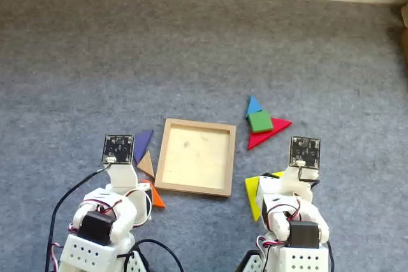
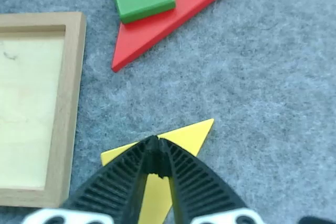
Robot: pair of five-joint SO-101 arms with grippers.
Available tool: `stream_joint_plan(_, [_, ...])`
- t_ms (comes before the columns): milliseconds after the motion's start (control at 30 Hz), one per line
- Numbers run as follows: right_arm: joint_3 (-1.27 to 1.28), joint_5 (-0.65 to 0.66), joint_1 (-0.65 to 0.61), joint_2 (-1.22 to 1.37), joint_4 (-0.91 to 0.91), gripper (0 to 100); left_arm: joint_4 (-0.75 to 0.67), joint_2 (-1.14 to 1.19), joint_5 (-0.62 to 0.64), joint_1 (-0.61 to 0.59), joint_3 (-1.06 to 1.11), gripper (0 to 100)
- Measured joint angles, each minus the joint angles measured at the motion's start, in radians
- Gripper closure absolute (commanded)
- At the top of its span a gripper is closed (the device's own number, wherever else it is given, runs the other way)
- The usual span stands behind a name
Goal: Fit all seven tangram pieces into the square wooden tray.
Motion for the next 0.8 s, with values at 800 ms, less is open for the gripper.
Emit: stream_joint_plan(800, [-0.029, -0.002, 0.005, 0.0, 0.017, 99.4, 0.0, 0.0, 0.0, 0.0, 0.0, 99])
